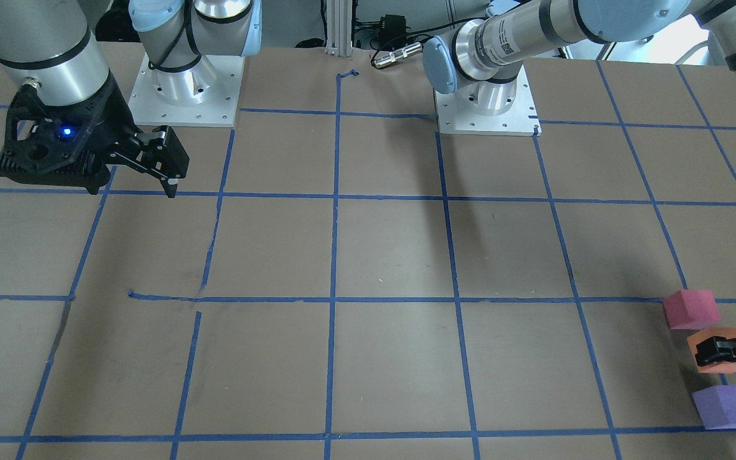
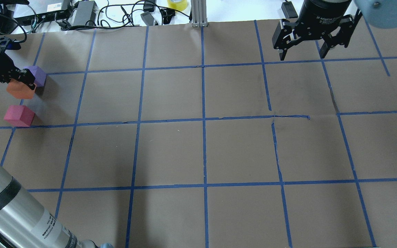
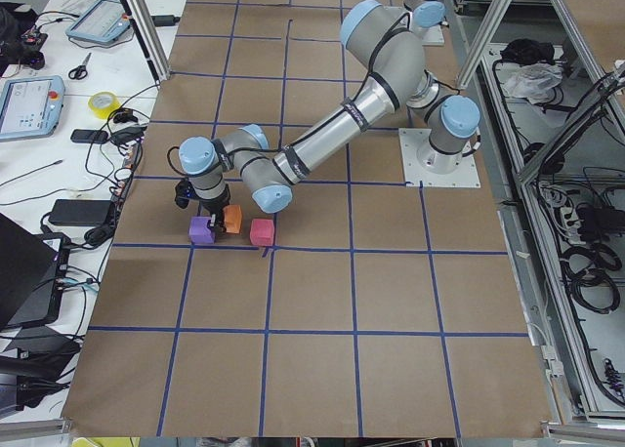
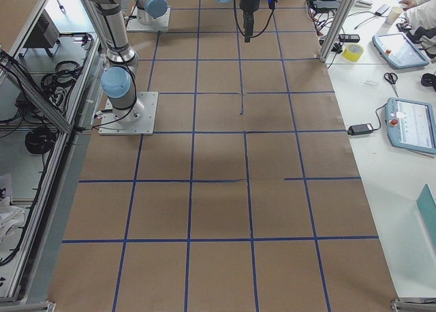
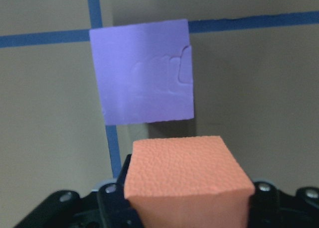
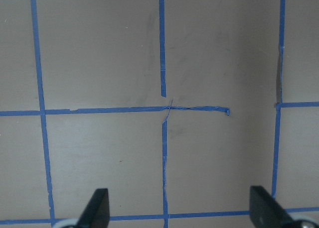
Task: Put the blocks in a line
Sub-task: 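Carry the orange cube with the left gripper between the purple and pink cubes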
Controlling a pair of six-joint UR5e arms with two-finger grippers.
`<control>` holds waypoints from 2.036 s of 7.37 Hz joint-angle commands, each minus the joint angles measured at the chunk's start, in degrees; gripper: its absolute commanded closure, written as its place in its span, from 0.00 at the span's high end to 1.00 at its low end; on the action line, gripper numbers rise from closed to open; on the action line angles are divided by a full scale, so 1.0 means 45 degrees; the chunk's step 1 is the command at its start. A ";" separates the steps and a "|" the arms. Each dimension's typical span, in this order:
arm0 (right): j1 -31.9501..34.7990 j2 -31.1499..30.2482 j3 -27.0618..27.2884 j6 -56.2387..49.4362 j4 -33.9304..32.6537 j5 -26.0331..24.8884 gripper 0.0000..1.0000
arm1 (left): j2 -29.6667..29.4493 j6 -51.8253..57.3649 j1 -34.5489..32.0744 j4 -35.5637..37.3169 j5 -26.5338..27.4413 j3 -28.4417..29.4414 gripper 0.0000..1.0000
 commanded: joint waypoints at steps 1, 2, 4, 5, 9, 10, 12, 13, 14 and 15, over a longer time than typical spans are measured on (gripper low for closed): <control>-0.0002 -0.0005 -0.0017 -0.0034 -0.0002 -0.0021 1.00 | -0.0280 0.0248 0.0068 0.0129 0.0041 0.0081 0.00; -0.0002 0.0033 0.0002 -0.0053 -0.0021 -0.0078 1.00 | -0.0456 0.0248 0.0068 0.0148 0.0042 0.0063 0.00; -0.0002 0.0053 0.0002 -0.0053 -0.0002 -0.0021 1.00 | -0.0768 0.0268 0.0068 0.0265 0.0022 -0.0113 0.00; -0.0002 0.0053 0.0021 0.0024 -0.0021 0.0038 1.00 | -0.0789 0.0268 0.0068 0.0343 0.0041 -0.0094 0.00; -0.0002 -0.0005 0.0119 -0.0053 -0.0021 -0.0060 1.00 | -0.0789 0.0229 0.0417 0.0597 -0.0094 -0.0092 0.00; -0.0002 -0.0025 0.0119 -0.0053 -0.0021 0.0018 1.00 | -0.0789 0.0268 0.0439 0.0752 -0.0095 -0.0113 0.00; -0.0002 -0.0005 0.0138 -0.0072 -0.0002 -0.0098 1.00 | -0.0789 0.0132 0.0439 0.0754 -0.0153 -0.0094 0.00; -0.0002 0.0014 0.0139 -0.0072 -0.0002 -0.0060 1.00 | -0.0751 0.0093 0.0439 0.0754 -0.0250 -0.0074 0.00; -0.0002 -0.0005 0.0139 -0.0053 -0.0002 -0.0079 1.00 | -0.0731 -0.0043 0.0420 0.0754 -0.0812 -0.0094 0.00; -0.0002 -0.0005 0.0119 -0.0072 -0.0002 -0.0079 1.00 | -0.0731 -0.0296 0.0400 0.0754 -0.0953 -0.0306 0.00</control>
